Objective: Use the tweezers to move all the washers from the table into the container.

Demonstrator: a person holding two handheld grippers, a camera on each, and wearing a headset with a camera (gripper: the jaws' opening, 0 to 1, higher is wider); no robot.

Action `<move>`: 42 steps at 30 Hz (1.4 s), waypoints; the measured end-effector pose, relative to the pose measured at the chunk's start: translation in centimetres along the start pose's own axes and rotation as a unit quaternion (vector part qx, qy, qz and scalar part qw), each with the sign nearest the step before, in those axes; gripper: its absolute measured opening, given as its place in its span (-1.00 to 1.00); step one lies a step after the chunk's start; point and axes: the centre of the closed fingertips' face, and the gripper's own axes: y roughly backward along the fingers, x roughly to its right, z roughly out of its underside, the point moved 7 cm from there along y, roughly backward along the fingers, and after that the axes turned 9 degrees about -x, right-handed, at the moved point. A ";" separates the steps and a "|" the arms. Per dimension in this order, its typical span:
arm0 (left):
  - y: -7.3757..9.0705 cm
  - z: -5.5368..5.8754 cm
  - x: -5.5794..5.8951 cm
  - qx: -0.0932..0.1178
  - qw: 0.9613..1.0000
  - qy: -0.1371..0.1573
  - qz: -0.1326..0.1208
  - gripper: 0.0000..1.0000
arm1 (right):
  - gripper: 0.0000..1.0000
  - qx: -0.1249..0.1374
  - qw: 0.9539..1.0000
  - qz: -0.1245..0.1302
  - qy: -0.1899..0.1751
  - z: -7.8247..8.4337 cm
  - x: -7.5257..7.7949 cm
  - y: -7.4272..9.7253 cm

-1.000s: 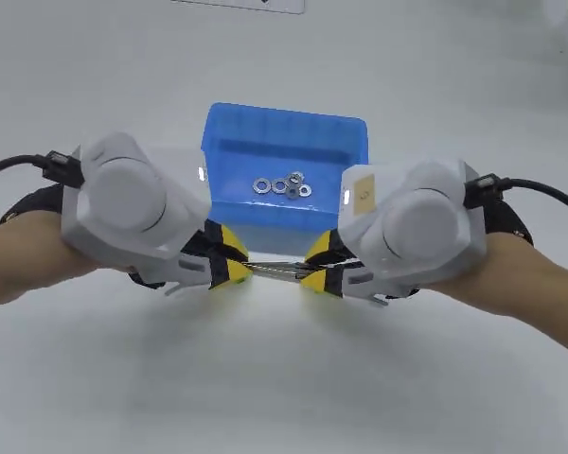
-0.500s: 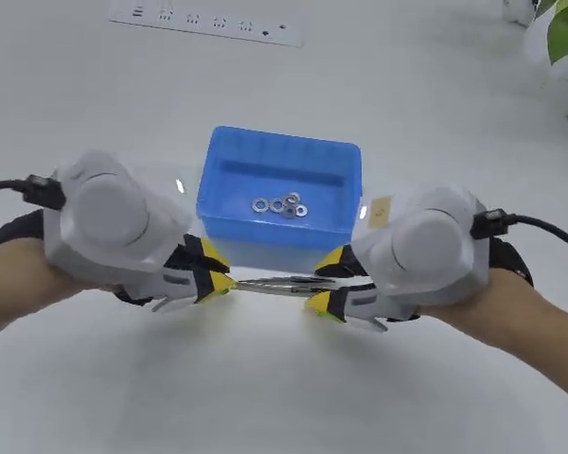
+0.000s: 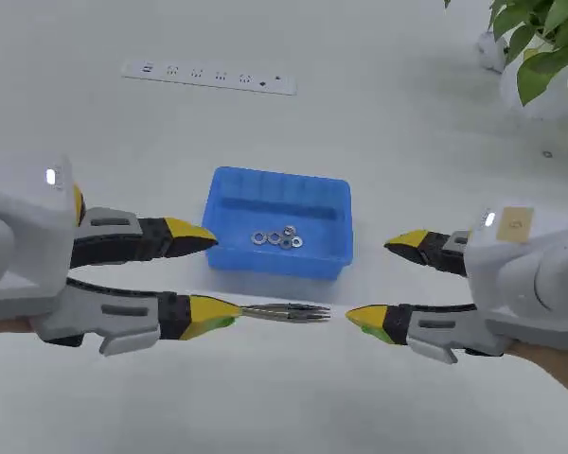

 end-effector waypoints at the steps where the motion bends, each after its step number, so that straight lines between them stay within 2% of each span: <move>1: 0.2 0.0 -0.1 -0.014 1.000 -0.019 -0.018 0.50 | 0.30 0.006 1.000 0.002 -0.006 0.0 0.0 0.4; 3: 0.4 0.0 -0.1 -0.030 0.998 -0.032 -0.039 0.63 | 0.42 0.021 1.000 -0.004 -0.020 -0.2 -0.2 0.9; 4: 0.6 -0.1 -0.2 -0.033 0.998 -0.030 -0.052 0.69 | 0.49 0.044 0.999 -0.015 -0.029 -0.7 -0.6 1.3; 5: 0.7 -0.1 -0.1 -0.031 0.998 -0.027 -0.055 0.77 | 0.54 0.054 0.998 -0.022 -0.032 -0.9 -0.9 1.5; 7: 1.1 -0.4 0.0 -0.027 0.997 -0.031 -0.058 0.94 | 0.70 0.065 0.997 -0.033 -0.022 -1.3 -1.4 2.0; 8: 1.4 -0.7 -0.1 -0.020 0.997 -0.026 -0.065 1.00 | 0.79 0.076 0.996 -0.038 -0.004 -1.7 -1.8 2.2; 10: 2.0 -1.2 0.1 -0.005 0.998 -0.018 -0.066 0.99 | 0.97 0.071 0.997 -0.035 0.020 -1.8 -2.2 2.4; 11: 2.2 -1.4 0.2 -0.004 0.998 -0.013 -0.065 0.99 | 1.00 0.063 0.997 -0.035 0.033 -1.8 -2.4 2.4; 12: 2.5 -1.5 0.4 -0.004 0.998 -0.012 -0.063 0.99 | 1.00 0.046 0.997 -0.039 0.052 -1.5 -2.5 2.4; 13: 2.6 -1.5 0.5 -0.004 0.998 -0.015 -0.065 0.99 | 1.00 0.036 0.997 -0.040 0.055 -1.3 -2.7 2.5; 14: 2.8 -1.4 0.6 -0.013 0.997 -0.027 -0.073 0.99 | 1.00 0.036 0.997 -0.042 0.060 -1.3 -2.8 2.6; 16: 3.1 -1.2 0.8 -0.019 0.997 -0.028 -0.075 0.99 | 1.00 0.034 0.997 -0.043 0.061 -1.3 -2.8 2.8; 20: 4.0 -1.0 1.1 -0.018 0.996 -0.028 -0.085 0.99 | 1.00 0.030 0.997 -0.035 0.069 -1.2 -2.6 3.4; 22: 4.5 -1.0 1.1 -0.017 0.996 -0.019 -0.083 0.99 | 1.00 0.024 0.997 -0.031 0.074 -1.1 -2.4 3.5; 24: 4.8 -1.0 0.9 -0.029 0.996 0.002 -0.083 0.99 | 1.00 0.023 0.996 -0.028 0.076 -1.1 -2.4 3.6; 26: 5.0 -1.0 0.9 -0.029 0.996 0.001 -0.085 0.99 | 1.00 0.025 0.997 -0.027 0.072 -1.1 -2.3 3.7; 28: 5.0 -1.2 1.0 -0.028 0.996 -0.015 -0.087 0.99 | 1.00 0.024 0.997 -0.026 0.070 -1.1 -2.4 3.7; 34: 4.5 -0.8 1.5 -0.044 0.995 -0.022 -0.083 0.99 | 1.00 0.013 0.996 -0.021 0.082 -1.0 -2.8 3.9; 37: 4.2 -0.4 1.7 -0.051 0.995 -0.025 -0.077 0.99 | 1.00 0.019 0.997 -0.034 0.071 -1.3 -3.2 3.7; 42: 3.9 0.0 2.0 -0.071 0.995 -0.027 -0.071 0.99 | 1.00 0.015 0.996 -0.043 0.078 -1.6 -3.4 3.5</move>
